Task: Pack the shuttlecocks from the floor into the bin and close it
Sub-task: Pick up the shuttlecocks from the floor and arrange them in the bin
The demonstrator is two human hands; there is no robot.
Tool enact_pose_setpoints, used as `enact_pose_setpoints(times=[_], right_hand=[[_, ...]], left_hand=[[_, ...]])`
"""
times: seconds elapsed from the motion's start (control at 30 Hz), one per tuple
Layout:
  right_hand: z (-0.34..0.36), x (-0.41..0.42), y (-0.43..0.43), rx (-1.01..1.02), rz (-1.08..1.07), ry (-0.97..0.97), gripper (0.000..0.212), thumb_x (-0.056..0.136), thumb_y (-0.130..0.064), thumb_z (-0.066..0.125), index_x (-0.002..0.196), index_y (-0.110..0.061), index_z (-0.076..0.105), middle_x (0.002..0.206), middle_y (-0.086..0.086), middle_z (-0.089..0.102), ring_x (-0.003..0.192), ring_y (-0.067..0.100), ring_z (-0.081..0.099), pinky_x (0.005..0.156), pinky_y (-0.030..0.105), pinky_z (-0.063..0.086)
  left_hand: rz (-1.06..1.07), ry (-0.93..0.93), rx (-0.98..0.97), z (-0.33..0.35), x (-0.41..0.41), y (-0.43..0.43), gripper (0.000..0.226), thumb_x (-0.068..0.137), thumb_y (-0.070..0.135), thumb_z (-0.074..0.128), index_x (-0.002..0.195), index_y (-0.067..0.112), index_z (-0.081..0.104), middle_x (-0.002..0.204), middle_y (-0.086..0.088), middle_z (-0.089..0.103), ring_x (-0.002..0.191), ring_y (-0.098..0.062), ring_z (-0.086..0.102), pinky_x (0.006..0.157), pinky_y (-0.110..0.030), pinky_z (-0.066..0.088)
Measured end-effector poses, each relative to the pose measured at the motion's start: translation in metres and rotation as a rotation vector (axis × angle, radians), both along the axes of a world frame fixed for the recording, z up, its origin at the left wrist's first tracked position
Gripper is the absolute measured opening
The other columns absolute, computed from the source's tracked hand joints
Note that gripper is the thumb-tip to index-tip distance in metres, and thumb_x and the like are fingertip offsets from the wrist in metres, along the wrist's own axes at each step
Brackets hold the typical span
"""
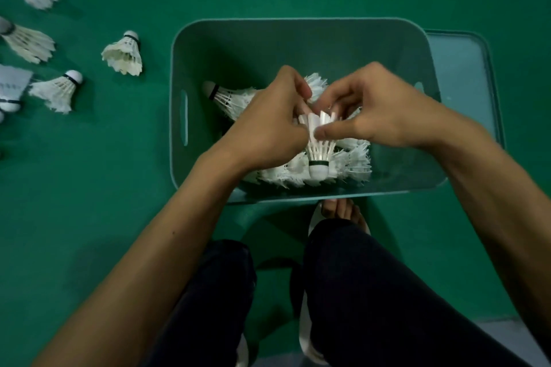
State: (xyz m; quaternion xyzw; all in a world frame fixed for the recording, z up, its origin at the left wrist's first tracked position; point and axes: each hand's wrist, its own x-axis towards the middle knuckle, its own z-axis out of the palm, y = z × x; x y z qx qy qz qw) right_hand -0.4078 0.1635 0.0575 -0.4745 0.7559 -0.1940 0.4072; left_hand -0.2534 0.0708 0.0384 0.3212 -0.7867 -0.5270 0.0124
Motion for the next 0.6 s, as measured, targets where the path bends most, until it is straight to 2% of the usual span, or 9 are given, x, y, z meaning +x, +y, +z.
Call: enact_pose_setpoints(times=[0.07, 0.13, 0.2, 0.27, 0.3, 0.33, 0.4, 0.5, 0.6], right_hand=[[0.004, -0.003, -0.002, 0.052, -0.032, 0.088, 0.013, 0.071, -0.022, 0.091, 0.076, -0.021, 0.079, 0.069, -0.001, 0.075, 0.067, 0.02, 0.071, 0.074, 0.04, 0.06], [0.007, -0.007, -0.005, 0.049, -0.21, 0.251, 0.013, 0.076, -0.023, 0.088, 0.071, -0.024, 0.076, 0.068, -0.008, 0.071, 0.066, 0.01, 0.067, 0.071, 0.026, 0.054], [0.002, -0.013, -0.009, -0.017, -0.438, 0.506, 0.004, 0.083, -0.023, 0.078, 0.081, -0.02, 0.078, 0.076, -0.001, 0.072, 0.078, 0.022, 0.07, 0.074, 0.025, 0.052], [-0.01, -0.012, -0.016, -0.033, -0.548, 0.736, 0.013, 0.085, -0.017, 0.066, 0.087, -0.01, 0.077, 0.081, 0.012, 0.07, 0.083, 0.035, 0.068, 0.07, 0.033, 0.051], [-0.018, -0.01, -0.02, -0.042, -0.576, 0.781, 0.014, 0.085, -0.013, 0.063, 0.087, -0.007, 0.076, 0.08, 0.014, 0.069, 0.081, 0.036, 0.067, 0.067, 0.034, 0.049], [-0.026, -0.006, -0.026, -0.05, -0.604, 0.764, 0.014, 0.085, -0.012, 0.062, 0.087, -0.008, 0.076, 0.081, 0.013, 0.071, 0.081, 0.033, 0.068, 0.067, 0.033, 0.05], [-0.039, -0.004, -0.034, -0.056, -0.695, 0.569, 0.012, 0.087, -0.014, 0.066, 0.084, -0.011, 0.078, 0.085, 0.004, 0.075, 0.08, 0.022, 0.068, 0.072, 0.027, 0.051], [-0.055, -0.01, -0.042, -0.047, -0.891, 0.199, 0.011, 0.087, -0.012, 0.072, 0.081, -0.005, 0.078, 0.074, -0.003, 0.068, 0.067, 0.011, 0.064, 0.066, 0.027, 0.059], [-0.058, -0.012, -0.043, -0.043, -1.07, -0.146, 0.009, 0.086, -0.008, 0.077, 0.082, -0.003, 0.071, 0.079, 0.0, 0.065, 0.064, 0.013, 0.059, 0.055, 0.026, 0.057]], left_hand=[[0.096, -0.006, -0.072, -0.001, -0.002, 0.001, 0.041, 0.085, 0.013, 0.075, 0.117, 0.016, 0.05, 0.099, 0.004, 0.065, 0.092, -0.013, 0.063, 0.076, -0.03, 0.055], [0.187, -0.085, -0.247, 0.001, 0.001, -0.001, 0.047, 0.084, 0.018, 0.076, 0.122, 0.018, 0.048, 0.109, 0.0, 0.06, 0.1, -0.019, 0.06, 0.083, -0.036, 0.053], [0.203, -0.253, -0.343, 0.006, 0.008, -0.008, 0.053, 0.087, 0.016, 0.067, 0.132, 0.016, 0.04, 0.107, -0.005, 0.058, 0.097, -0.028, 0.058, 0.079, -0.043, 0.049], [0.13, -0.475, -0.4, 0.01, 0.013, -0.014, 0.067, 0.088, 0.014, 0.06, 0.146, 0.016, 0.026, 0.094, -0.006, 0.053, 0.089, -0.031, 0.054, 0.073, -0.043, 0.042], [0.086, -0.566, -0.416, 0.011, 0.013, -0.017, 0.074, 0.089, 0.014, 0.058, 0.151, 0.018, 0.02, 0.091, -0.006, 0.049, 0.087, -0.031, 0.051, 0.073, -0.042, 0.039], [0.047, -0.633, -0.409, 0.011, 0.011, -0.02, 0.079, 0.089, 0.013, 0.058, 0.155, 0.019, 0.015, 0.092, -0.008, 0.047, 0.088, -0.032, 0.05, 0.074, -0.042, 0.039], [-0.019, -0.743, -0.386, 0.007, 0.003, -0.024, 0.079, 0.091, 0.013, 0.058, 0.157, 0.019, 0.014, 0.107, -0.016, 0.052, 0.099, -0.037, 0.053, 0.077, -0.043, 0.038], [-0.101, -0.892, -0.421, -0.002, -0.006, -0.031, 0.062, 0.093, 0.016, 0.057, 0.15, 0.013, 0.031, 0.14, -0.022, 0.048, 0.129, -0.04, 0.047, 0.09, -0.046, 0.04], [-0.075, -0.876, -0.426, -0.007, -0.009, -0.036, 0.051, 0.093, 0.015, 0.055, 0.143, 0.009, 0.043, 0.14, -0.02, 0.051, 0.13, -0.038, 0.047, 0.09, -0.044, 0.04]])
